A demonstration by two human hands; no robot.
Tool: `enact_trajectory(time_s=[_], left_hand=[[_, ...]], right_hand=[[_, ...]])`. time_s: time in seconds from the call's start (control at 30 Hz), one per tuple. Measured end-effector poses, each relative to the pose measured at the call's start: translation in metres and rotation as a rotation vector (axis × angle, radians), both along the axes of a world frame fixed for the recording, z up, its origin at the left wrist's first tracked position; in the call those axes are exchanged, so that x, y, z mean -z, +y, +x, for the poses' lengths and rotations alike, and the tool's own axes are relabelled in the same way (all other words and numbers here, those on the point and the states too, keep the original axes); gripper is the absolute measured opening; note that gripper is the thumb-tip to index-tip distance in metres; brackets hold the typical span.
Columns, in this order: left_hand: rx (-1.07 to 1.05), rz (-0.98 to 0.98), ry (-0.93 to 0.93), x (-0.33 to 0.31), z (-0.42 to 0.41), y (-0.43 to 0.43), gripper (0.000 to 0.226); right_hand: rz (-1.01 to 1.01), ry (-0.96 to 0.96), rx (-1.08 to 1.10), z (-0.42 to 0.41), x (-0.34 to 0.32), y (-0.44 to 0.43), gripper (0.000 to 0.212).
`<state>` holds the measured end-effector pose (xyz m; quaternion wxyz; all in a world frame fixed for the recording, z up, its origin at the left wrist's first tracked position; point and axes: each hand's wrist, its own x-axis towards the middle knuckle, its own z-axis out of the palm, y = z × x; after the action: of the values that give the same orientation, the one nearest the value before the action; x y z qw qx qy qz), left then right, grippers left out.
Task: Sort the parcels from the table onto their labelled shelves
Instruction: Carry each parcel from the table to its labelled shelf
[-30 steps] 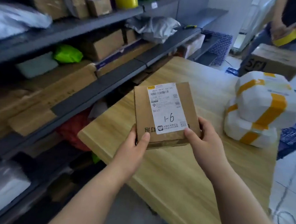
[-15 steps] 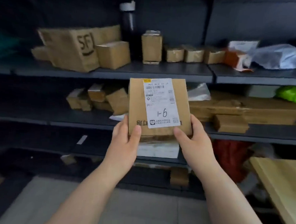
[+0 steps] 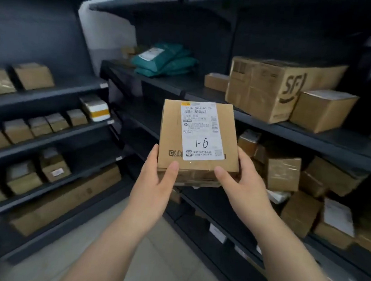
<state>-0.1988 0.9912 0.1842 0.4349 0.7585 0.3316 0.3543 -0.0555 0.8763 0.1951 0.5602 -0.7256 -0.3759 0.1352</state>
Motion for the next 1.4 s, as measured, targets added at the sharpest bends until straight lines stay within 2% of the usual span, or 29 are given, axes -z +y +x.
enact_trajectory(time_s=[0.1,0.23,0.43,0.8,1.0,1.4], left_hand=[[-0.099,0.065,-0.011,-0.007,0.007,0.040,0.075],[-0.254,0.077,0.002,-0.016,0.026,0.088,0.066],[-0.410,0.063,-0.043,-0.015,0.052,0.148,0.048],[-0.673,0.024,-0.040,0.008,0.004,0.252,0.053],[-0.697,0.039,-0.034,0.009,-0.029,0.358,0.051],[-0.551,0.119,0.043,-0.025,-0.074,0.571,0.070]], right_hand=[[0.037,-0.026,-0.105,0.019,-0.008,0.051,0.062],[0.041,-0.026,-0.238,0.049,-0.020,0.115,0.064],[0.046,-0.033,-0.439,0.090,-0.022,0.202,0.056],[0.053,0.003,-0.731,0.055,-0.003,0.355,0.047],[0.077,0.038,-0.735,0.021,0.003,0.467,0.047],[0.167,0.039,-0.618,-0.023,-0.016,0.658,0.045]])
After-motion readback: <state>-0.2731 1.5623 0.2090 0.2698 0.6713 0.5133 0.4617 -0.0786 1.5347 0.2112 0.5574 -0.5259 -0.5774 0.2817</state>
